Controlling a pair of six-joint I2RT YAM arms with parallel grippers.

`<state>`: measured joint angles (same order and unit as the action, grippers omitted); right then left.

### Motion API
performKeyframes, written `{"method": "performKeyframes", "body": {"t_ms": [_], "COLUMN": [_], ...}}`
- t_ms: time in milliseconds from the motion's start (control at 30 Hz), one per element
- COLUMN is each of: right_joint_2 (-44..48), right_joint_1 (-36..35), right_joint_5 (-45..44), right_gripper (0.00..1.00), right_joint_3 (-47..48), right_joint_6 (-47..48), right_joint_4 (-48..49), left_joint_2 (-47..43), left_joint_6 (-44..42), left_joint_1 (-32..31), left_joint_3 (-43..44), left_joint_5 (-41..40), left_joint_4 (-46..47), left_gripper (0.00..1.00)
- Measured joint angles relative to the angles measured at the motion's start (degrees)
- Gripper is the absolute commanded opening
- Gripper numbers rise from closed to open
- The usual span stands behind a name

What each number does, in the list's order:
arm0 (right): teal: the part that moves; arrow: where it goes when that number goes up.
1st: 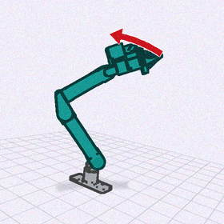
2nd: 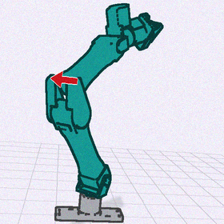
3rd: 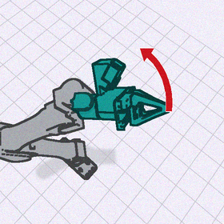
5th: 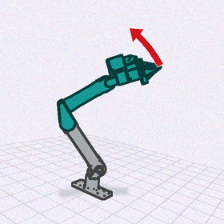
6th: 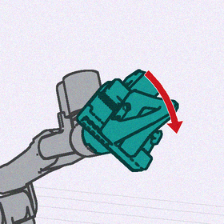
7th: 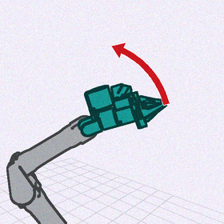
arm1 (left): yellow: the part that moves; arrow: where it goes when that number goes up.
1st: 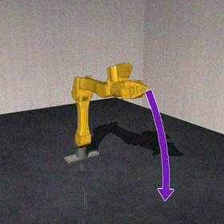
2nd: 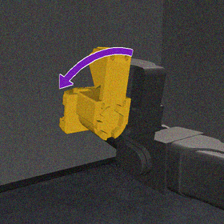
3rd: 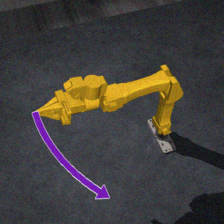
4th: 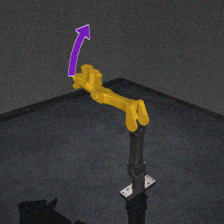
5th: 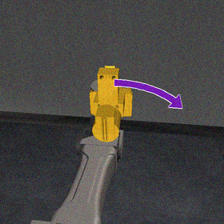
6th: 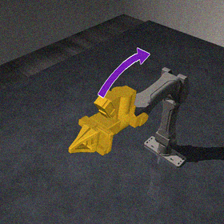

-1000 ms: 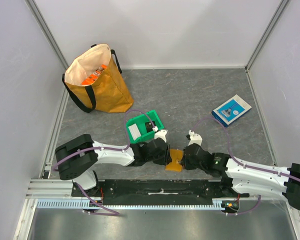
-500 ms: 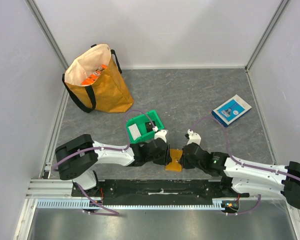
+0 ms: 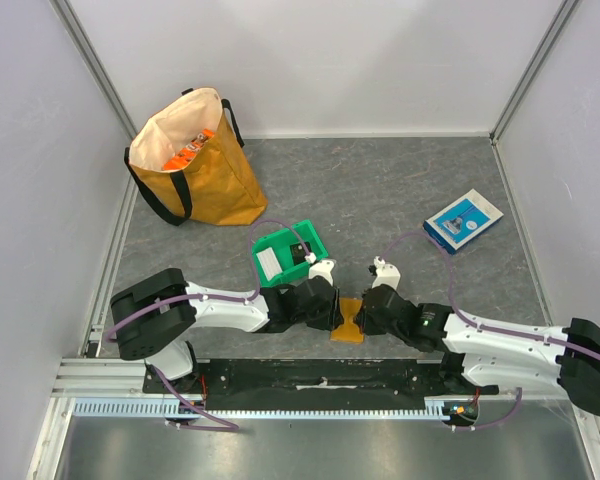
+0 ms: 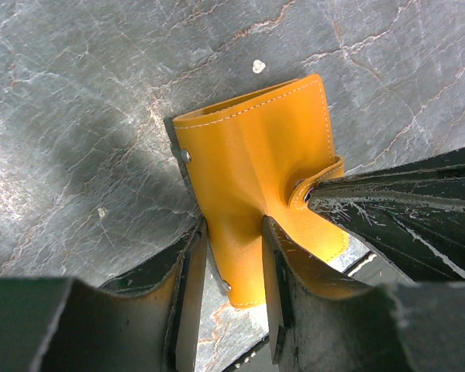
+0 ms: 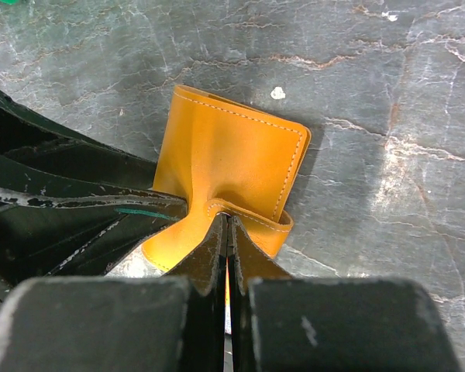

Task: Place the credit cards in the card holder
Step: Close the card holder at the center of the board.

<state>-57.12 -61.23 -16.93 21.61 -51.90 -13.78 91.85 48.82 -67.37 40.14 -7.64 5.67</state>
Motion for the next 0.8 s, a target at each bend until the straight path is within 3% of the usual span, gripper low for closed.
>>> {"method": "performKeyframes", "body": {"t_ms": [367,733,800], "right_joint_2": [-4.42,-16.22,-17.09], "right_joint_1": [-0.04,-0.02,-0.02], "right_joint_5": [-1.60,-2.95,-3.06], "right_gripper": [0.00,0.00,0.01], "right_joint_3": [2.34,12.94,13.97], "right_joint_6": [-1.64,1.07,1.46], "right_joint_4": [-0.74,-8.63,-9.73], "left_joint_2": [-0.02,-0.20,-0.24], "left_joint_6": [0.00,0.00,0.00], "left_joint_1": [-0.02,-0.11,-0.15], "left_joint_3": [-0.15,-0.42,-0.46], "left_joint_5": [-0.33,-1.25,-1.31], "left_joint_4": [0.13,0.22,0.31], "left_gripper": [0.41,0.41,0.45]}}
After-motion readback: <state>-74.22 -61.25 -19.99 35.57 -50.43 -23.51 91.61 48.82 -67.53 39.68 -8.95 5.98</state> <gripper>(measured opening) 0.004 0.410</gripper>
